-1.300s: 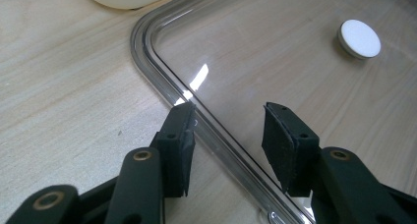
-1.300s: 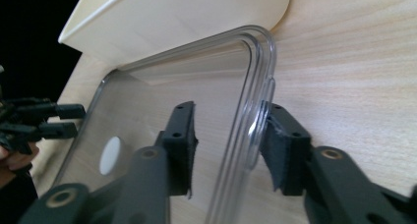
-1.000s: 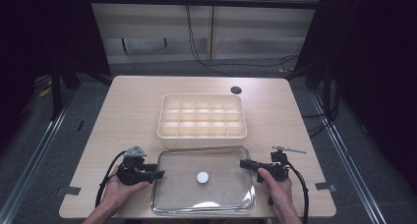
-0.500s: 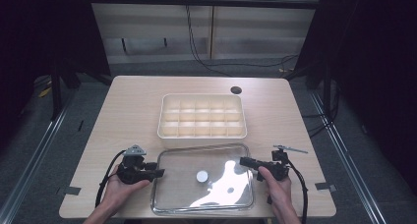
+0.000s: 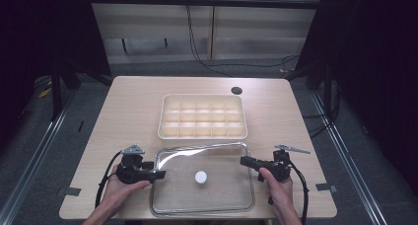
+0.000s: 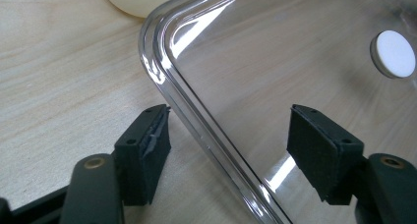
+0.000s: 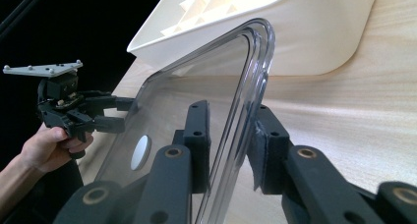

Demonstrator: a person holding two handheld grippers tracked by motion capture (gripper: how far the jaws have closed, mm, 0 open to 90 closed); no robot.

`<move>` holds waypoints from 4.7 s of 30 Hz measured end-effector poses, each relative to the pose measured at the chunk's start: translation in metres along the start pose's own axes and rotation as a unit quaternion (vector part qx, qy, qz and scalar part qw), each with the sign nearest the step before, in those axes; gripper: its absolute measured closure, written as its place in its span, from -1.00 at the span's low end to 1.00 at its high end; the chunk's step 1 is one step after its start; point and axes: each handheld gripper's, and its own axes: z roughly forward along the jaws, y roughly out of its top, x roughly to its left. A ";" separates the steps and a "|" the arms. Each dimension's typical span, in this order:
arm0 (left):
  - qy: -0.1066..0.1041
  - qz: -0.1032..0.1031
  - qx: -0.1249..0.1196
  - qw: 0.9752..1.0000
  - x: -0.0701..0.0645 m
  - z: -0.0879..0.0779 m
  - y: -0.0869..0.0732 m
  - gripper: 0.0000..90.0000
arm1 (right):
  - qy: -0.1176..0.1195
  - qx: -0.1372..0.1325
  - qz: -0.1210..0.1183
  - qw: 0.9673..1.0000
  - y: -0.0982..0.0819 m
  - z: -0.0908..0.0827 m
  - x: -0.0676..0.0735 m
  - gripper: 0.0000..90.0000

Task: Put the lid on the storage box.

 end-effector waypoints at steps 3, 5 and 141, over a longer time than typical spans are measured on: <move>-0.002 -0.001 -0.001 1.000 0.001 0.001 0.001 -0.33 | -0.002 0.002 -0.001 1.000 0.000 -0.001 0.000 0.60; -0.006 -0.001 -0.005 1.000 0.001 0.002 0.001 -0.34 | -0.006 0.001 -0.002 1.000 0.000 -0.002 0.001 0.60; -0.027 0.040 -0.178 0.983 -0.007 -0.082 0.121 0.50 | -0.063 -0.081 -0.100 0.990 0.123 -0.014 0.057 0.58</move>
